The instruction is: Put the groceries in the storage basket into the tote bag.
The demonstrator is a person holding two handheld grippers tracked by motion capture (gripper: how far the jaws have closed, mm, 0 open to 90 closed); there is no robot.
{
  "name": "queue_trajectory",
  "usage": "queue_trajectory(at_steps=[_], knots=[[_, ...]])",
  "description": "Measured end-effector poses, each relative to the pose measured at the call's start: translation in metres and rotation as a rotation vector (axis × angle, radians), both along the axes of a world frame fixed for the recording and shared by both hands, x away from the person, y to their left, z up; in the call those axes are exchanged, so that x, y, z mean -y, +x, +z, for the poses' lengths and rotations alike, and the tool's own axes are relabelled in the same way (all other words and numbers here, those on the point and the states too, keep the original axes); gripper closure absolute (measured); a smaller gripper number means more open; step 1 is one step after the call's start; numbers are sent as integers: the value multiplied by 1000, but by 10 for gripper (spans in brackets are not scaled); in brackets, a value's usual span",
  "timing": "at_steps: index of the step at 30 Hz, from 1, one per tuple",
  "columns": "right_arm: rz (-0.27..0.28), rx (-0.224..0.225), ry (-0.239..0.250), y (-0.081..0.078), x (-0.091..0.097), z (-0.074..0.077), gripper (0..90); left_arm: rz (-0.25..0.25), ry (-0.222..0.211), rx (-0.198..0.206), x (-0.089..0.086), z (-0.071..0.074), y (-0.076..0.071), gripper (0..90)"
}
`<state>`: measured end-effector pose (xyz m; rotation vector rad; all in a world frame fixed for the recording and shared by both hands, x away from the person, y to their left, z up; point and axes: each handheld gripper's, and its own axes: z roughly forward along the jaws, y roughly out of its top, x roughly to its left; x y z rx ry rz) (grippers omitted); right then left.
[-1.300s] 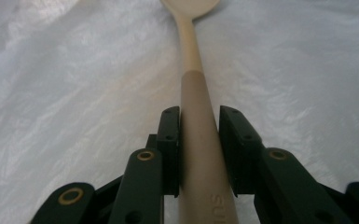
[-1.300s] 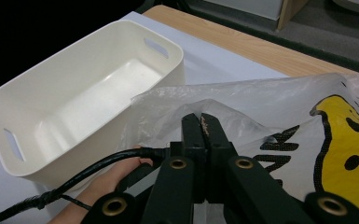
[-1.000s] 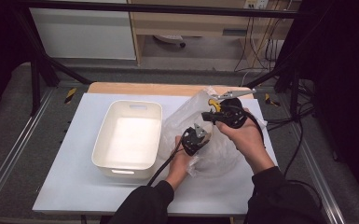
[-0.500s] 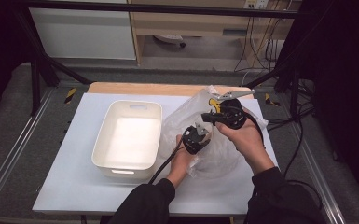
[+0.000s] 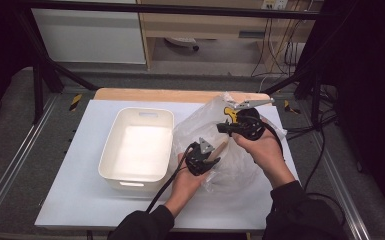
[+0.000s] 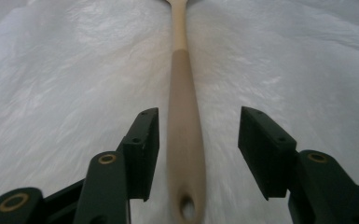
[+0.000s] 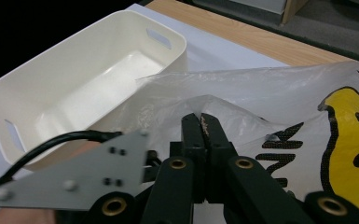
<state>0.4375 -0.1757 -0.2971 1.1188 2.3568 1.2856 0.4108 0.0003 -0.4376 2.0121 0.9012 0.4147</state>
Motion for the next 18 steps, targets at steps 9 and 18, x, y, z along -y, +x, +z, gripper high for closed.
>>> queue_trajectory(at_steps=[9, 18], knots=[[8, -1, 1, -7, -1, -23, 900, 5, -37, 54, -39, 24, -39, 458], [-16, -25, -11, -11, 3, -51, 900, -50, -102, 58, -57, 48, -57, 377]])
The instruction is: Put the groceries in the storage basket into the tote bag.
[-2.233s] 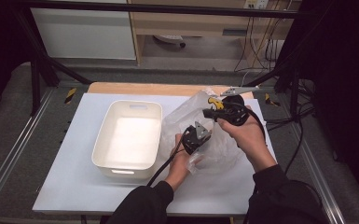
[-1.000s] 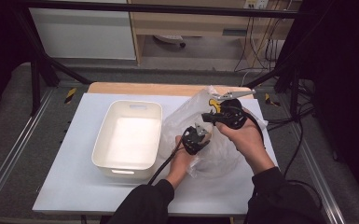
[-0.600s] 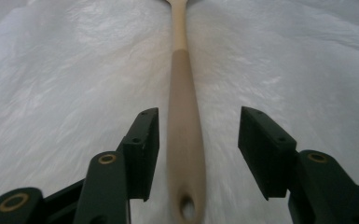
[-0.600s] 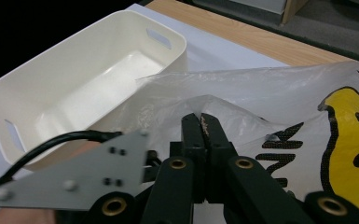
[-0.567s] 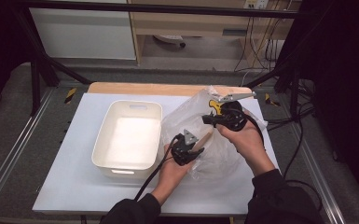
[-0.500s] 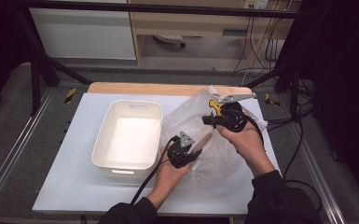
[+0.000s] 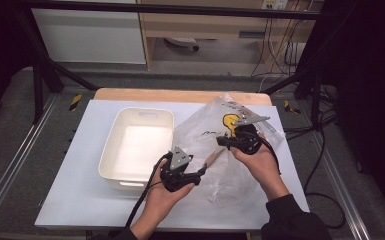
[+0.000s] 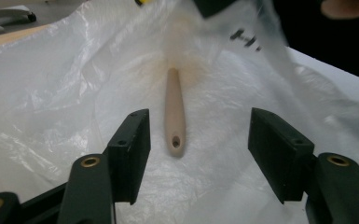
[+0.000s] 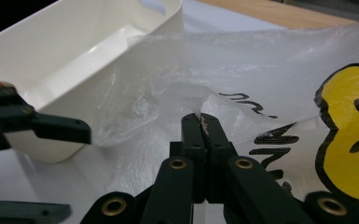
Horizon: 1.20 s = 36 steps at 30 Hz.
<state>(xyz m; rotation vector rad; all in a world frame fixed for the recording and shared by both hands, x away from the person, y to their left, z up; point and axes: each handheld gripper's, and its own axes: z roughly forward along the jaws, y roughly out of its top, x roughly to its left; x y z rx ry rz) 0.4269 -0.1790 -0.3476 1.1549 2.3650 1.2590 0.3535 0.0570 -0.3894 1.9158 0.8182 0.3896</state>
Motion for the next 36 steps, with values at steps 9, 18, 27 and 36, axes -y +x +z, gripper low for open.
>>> queue_trajectory(at_steps=[9, 18, 27, 36], knots=[[-15, -19, 12, -11, 2, -32, 900, 36, -59, 2, -20, 18, -1, 306], [-26, -58, 1, -13, 1, -54, 900, 72, -47, -6, -29, 24, 3, 209], [-30, -60, -16, -14, -8, -64, 900, 64, -78, -5, -29, 29, -2, 190], [-25, -76, -20, -15, -9, -68, 900, 99, -109, 18, -44, 43, -2, 195]])
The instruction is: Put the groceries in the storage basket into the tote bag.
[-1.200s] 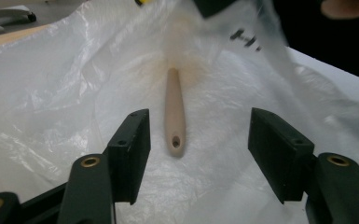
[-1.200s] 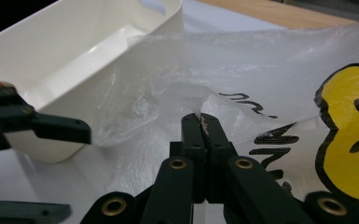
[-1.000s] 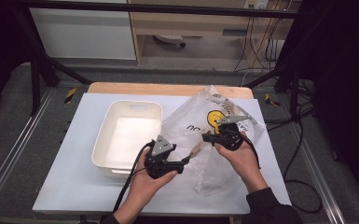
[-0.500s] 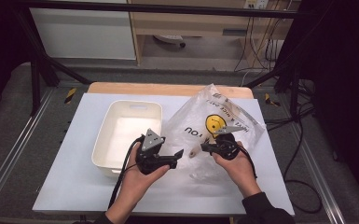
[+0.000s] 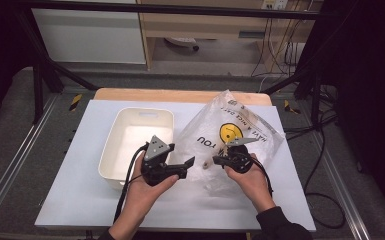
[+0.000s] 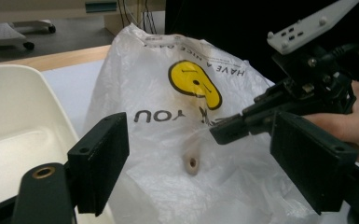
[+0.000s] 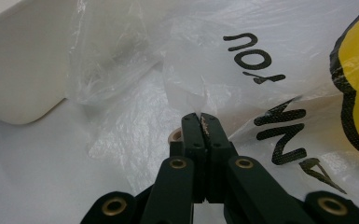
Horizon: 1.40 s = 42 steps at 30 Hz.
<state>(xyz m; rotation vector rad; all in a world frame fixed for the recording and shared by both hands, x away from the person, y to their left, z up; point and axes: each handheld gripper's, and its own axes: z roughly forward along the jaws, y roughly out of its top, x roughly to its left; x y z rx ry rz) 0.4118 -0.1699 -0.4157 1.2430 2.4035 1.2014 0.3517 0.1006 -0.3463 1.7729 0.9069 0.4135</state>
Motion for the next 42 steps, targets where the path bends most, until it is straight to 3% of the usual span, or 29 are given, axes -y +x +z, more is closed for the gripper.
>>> queue_trajectory(at_steps=[3, 6, 13, 17, 20, 23, 28, 32, 42], knots=[[4, 0, -12, -1, 0, -2, 900, 19, -4, 11, -8, 4, 1, 198], [2, -6, -16, -3, 1, -3, 900, 49, 23, 37, -17, 7, 2, 198], [-1, -10, -15, -10, 8, -4, 900, 110, 55, 51, -44, 12, 5, 195], [-6, -20, -17, -11, 10, -6, 900, 131, 61, 37, -59, 13, 8, 190], [-8, -26, -13, -10, 11, -6, 889, 145, 91, 36, -70, 10, 8, 186], [-12, -8, -22, -12, 10, -6, 846, 164, 106, 29, -82, 7, 7, 181], [-35, 37, -12, -18, 11, 0, 608, 193, 99, 27, -99, 6, 6, 166], [-63, 99, -11, -24, 11, 7, 410, 221, 89, 32, -115, 6, 5, 154], [-156, 166, -52, -38, 19, 15, 147, 301, 73, 23, -149, -4, 3, 155]])
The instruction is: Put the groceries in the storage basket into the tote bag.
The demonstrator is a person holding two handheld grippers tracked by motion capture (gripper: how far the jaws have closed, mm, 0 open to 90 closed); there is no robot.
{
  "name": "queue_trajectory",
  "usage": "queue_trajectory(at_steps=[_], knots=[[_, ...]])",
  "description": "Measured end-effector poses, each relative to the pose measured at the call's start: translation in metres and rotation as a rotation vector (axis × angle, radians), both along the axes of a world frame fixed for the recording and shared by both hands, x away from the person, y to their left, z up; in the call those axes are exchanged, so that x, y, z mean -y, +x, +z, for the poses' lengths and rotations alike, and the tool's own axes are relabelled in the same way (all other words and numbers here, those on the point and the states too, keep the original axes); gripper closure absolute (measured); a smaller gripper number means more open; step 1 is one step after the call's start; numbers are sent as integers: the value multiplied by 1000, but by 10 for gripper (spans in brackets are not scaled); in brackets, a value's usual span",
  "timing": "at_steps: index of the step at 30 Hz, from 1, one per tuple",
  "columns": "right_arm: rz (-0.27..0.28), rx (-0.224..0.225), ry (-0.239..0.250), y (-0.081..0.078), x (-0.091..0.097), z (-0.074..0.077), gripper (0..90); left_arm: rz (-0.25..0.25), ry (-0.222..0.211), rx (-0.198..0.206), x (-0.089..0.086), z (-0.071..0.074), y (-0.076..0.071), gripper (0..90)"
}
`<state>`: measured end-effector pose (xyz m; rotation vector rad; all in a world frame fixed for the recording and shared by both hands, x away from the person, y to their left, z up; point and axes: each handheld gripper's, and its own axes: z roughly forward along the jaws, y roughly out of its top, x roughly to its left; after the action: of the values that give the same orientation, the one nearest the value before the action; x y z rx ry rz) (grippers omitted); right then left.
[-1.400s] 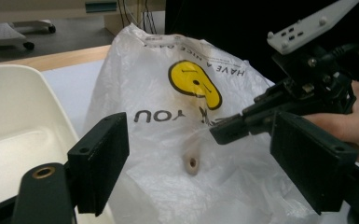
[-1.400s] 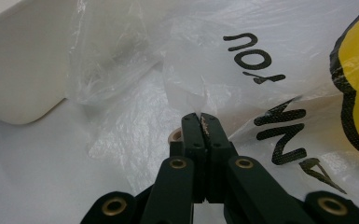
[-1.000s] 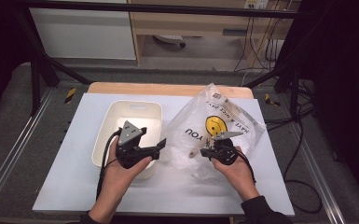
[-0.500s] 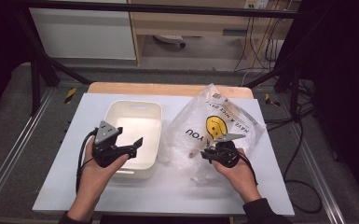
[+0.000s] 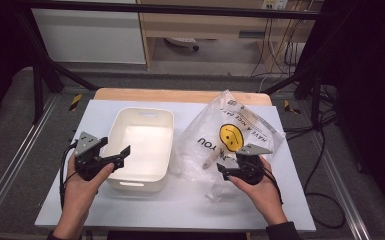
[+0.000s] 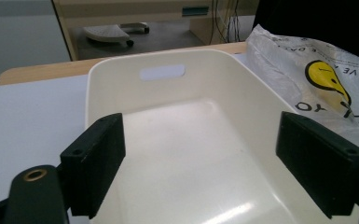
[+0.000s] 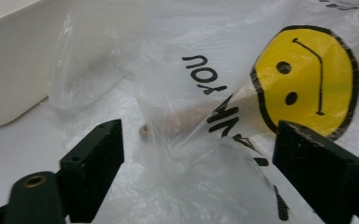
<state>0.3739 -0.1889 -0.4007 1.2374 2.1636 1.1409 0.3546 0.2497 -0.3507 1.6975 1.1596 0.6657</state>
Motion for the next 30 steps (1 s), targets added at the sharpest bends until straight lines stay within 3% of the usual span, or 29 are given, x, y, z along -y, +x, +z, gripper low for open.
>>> queue_trajectory(at_steps=[4, 10, 30], knots=[[-33, 18, 6, -7, 7, 3, 109, 15, -6, -1, -9, -5, -2, 150], [-80, 8, 6, -13, 21, 1, 70, 34, -15, 14, -18, -9, -4, 127], [-177, -131, -39, -32, 55, -29, 58, 71, -8, -2, -27, -18, -3, 109]])
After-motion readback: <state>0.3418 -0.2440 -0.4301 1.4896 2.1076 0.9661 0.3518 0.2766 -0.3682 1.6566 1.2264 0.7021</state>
